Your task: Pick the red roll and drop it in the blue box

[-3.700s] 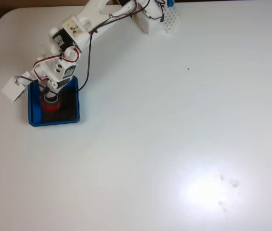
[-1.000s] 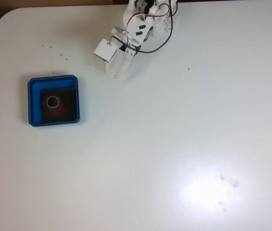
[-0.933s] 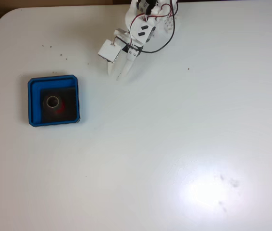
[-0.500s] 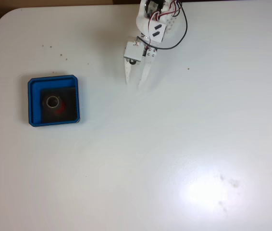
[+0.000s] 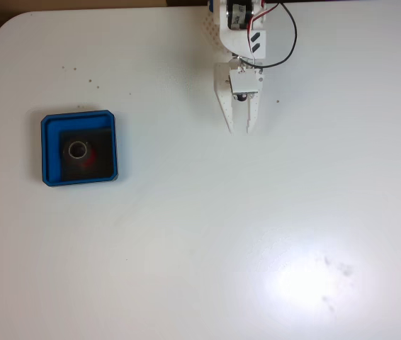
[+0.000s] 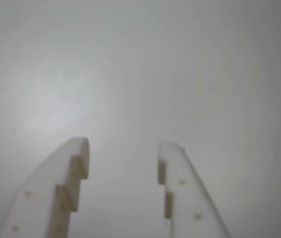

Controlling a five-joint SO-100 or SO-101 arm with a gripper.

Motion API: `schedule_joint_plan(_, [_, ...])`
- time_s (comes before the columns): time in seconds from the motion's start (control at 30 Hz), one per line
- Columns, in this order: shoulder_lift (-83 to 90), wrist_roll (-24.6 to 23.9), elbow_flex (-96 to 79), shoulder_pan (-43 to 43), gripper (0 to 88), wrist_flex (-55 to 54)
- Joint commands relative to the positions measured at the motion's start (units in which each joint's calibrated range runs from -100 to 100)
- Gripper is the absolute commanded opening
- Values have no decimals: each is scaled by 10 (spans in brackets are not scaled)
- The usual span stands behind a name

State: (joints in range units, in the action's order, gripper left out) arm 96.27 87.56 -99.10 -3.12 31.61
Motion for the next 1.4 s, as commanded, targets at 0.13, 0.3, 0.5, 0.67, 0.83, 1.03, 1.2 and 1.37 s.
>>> schedule_joint_plan(0.13, [4, 1, -9, 18, 127, -7])
schedule_joint_plan(0.3, [2, 0, -9, 39, 127, -6])
schedule_joint_plan(0.5, [1, -4, -9, 36, 126, -5])
schedule_joint_plan(0.67, [0, -4, -9, 33, 85, -4])
schedule_joint_plan(0.83, [0, -4, -9, 32, 31, -4])
schedule_joint_plan(1.03, [0, -3, -9, 34, 23, -4])
schedule_joint_plan(1.2, [0, -2, -9, 34, 23, -4])
schedule_joint_plan(1.37, [0, -2, -9, 34, 23, -4])
